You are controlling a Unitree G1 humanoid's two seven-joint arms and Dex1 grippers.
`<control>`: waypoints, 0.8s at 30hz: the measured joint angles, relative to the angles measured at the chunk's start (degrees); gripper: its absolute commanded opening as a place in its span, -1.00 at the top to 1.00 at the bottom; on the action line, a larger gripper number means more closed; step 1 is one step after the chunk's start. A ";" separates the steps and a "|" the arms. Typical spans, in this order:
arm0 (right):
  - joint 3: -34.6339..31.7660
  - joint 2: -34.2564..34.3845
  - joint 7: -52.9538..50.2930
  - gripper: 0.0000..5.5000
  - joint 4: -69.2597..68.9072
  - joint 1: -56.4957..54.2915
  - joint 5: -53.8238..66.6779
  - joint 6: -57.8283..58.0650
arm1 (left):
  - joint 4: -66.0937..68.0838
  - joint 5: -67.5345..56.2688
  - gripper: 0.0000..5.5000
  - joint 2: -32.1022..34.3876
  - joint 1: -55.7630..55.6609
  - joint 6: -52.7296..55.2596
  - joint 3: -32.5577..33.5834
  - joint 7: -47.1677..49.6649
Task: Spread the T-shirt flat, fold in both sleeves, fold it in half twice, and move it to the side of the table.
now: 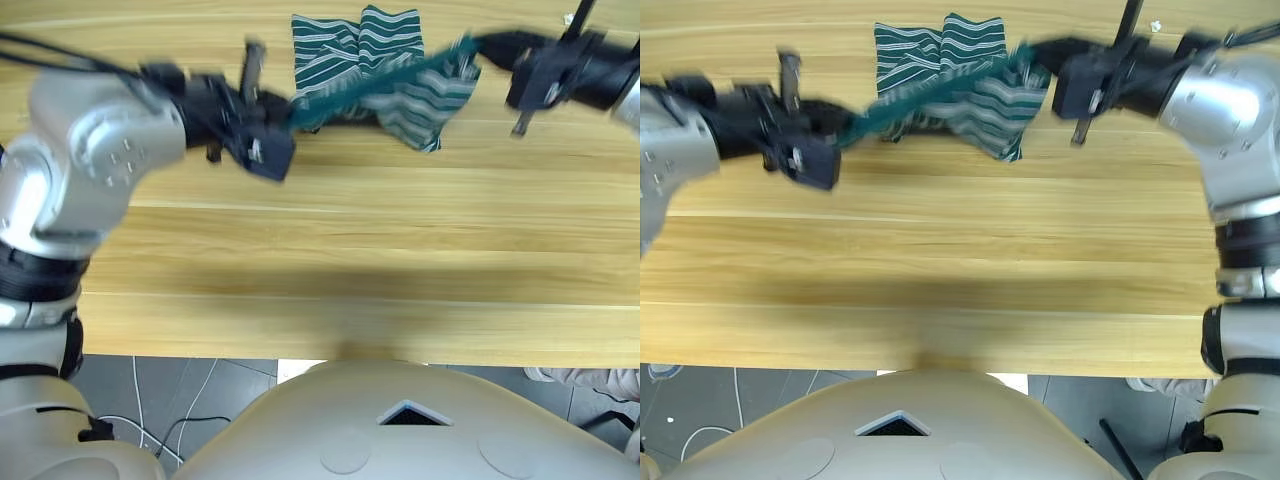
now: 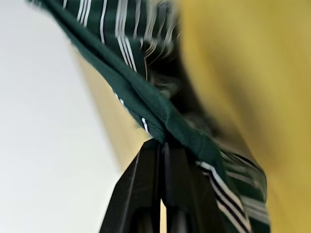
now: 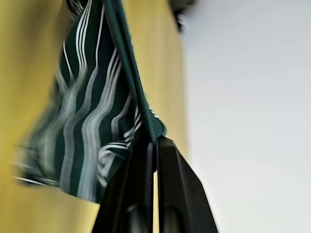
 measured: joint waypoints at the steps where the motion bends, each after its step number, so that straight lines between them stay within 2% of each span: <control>1: -0.04 -0.63 1.08 0.98 -3.98 2.33 0.77 1.48 | -3.06 0.15 1.00 0.65 3.49 0.20 -0.27 -0.37; 3: -0.91 -1.45 3.07 0.98 -10.26 5.85 1.97 3.86 | -7.97 2.12 1.00 0.89 10.89 0.09 -0.91 -0.50; 5: -2.29 -1.85 4.24 0.98 -13.33 6.84 2.66 5.74 | -10.17 3.19 1.00 1.46 13.68 0.02 -0.06 -0.49; 8: -5.61 -3.42 6.46 0.98 -18.24 9.30 5.75 7.82 | -13.77 4.28 1.00 4.05 14.95 0.23 6.18 -1.13; 11: -5.34 -6.08 11.16 0.98 -23.60 17.55 8.91 8.28 | -17.02 4.23 1.00 6.44 18.42 0.33 10.69 -2.94; 15: -2.61 -9.59 17.15 0.98 -28.23 28.82 11.10 10.49 | -16.77 5.34 1.00 6.72 28.02 -1.70 9.11 -2.32; 20: -1.32 -10.02 20.67 0.98 -30.40 31.45 13.41 12.23 | -15.61 8.90 1.00 4.07 37.83 -3.05 7.27 1.25; 21: -1.40 -10.06 21.15 0.90 -30.75 31.55 14.12 12.95 | -15.71 8.91 0.89 3.95 38.51 -3.21 7.59 1.41; 24: -3.16 -11.03 22.92 0.70 -32.95 32.45 17.93 15.83 | -16.84 8.85 0.72 4.26 40.05 -3.44 11.22 1.41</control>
